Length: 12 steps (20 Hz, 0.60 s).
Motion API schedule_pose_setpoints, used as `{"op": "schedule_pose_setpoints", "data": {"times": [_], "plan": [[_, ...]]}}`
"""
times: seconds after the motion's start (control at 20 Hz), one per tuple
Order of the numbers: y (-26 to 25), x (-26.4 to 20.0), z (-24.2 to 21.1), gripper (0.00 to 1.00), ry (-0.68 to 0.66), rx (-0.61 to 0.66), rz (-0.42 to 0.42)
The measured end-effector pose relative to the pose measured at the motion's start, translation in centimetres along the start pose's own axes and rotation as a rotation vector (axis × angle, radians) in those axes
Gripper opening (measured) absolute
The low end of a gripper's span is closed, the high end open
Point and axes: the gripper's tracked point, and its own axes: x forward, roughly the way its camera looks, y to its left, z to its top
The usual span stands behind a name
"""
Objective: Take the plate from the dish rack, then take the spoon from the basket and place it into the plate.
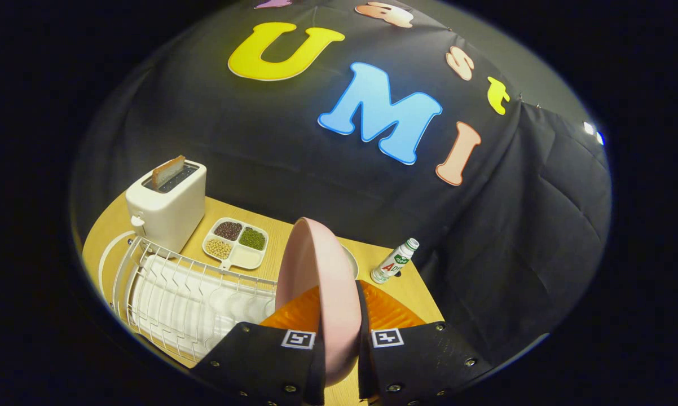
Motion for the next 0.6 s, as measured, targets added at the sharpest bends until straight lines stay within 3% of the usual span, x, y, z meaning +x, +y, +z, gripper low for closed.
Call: {"op": "schedule_pose_setpoints", "data": {"times": [0.2, 0.6], "plan": [[-4.0, -1.5, 0.4, 0.22, -0.005, 0.102, 0.035], [-11.3, -3.9, -0.3, 0.22, -0.018, 0.31, 0.187]]}}
